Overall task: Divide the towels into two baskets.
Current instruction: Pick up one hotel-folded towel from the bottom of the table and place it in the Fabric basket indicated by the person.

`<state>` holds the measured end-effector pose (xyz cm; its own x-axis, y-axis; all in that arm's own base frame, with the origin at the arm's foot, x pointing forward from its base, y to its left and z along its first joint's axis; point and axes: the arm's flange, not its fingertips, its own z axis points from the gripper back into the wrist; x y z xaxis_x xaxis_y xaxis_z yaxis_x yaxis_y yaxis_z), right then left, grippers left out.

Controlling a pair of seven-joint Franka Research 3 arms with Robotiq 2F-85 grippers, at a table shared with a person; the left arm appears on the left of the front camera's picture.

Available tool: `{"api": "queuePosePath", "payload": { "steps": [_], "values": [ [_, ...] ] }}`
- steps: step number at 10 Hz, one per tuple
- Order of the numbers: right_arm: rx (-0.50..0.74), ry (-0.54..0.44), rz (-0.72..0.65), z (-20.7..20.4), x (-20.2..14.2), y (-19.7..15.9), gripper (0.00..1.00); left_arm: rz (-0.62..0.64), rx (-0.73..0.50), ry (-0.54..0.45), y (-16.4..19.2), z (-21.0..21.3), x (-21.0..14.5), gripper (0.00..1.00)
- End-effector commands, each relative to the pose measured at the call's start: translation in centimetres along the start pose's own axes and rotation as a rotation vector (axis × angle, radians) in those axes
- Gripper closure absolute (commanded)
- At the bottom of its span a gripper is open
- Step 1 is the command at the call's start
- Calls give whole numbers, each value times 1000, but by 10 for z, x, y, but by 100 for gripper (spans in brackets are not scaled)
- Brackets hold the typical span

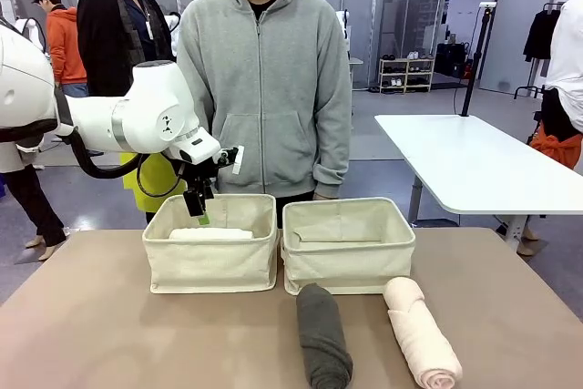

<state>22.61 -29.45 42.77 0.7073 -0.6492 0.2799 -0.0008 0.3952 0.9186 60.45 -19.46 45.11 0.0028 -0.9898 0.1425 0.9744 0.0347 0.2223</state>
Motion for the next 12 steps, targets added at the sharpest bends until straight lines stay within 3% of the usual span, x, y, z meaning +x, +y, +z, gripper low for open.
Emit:
{"api": "queuePosePath", "payload": {
  "steps": [1,3,5,8,12],
  "values": [
    [13,-9,2,1,-2,2,0,0,4,4,3,1,-2,0],
    [13,-9,2,1,-2,2,0,0,0,0,0,0,0,0],
    [13,-9,2,1,-2,2,0,166,-89,-94,-13,54,-28,0],
    [13,-9,2,1,-2,2,0,428,-300,-290,-76,97,-111,0],
    [13,-9,2,1,-2,2,0,736,-524,-514,-149,116,-232,0]
  ]
}}
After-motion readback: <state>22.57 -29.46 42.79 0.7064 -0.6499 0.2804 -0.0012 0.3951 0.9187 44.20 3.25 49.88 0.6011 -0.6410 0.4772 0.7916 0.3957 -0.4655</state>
